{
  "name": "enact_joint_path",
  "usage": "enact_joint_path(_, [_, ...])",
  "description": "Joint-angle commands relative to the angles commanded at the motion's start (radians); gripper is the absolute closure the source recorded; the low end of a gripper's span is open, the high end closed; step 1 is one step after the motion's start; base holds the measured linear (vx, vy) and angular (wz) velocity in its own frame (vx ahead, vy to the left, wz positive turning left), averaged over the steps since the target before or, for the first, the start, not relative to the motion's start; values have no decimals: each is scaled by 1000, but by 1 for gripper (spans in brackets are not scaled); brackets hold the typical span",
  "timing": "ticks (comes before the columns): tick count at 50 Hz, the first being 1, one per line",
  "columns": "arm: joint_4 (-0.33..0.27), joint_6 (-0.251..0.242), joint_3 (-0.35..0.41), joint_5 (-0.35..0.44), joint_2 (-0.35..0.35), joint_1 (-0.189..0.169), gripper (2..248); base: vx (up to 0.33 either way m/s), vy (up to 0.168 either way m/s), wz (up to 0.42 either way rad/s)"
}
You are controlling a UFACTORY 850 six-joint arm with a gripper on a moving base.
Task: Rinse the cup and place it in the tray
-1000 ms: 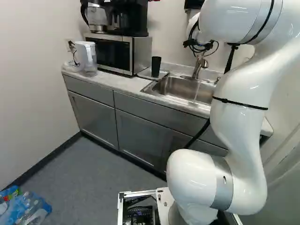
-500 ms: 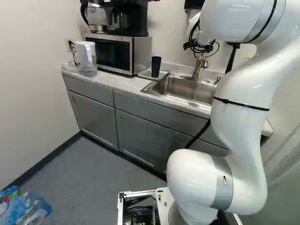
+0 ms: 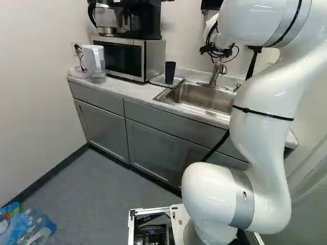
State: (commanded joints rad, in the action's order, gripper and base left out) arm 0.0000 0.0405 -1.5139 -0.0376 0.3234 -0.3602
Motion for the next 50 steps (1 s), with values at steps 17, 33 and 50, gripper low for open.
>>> enact_joint_path(17, [0,0,19,0,-32,-4,3,0,0,0])
enact_joint_path(33, [0,0,74,0,-80,-13,3,0,0,0])
enact_joint_path(50, [0,0,117,0,-140,-18,3,0,0,0])
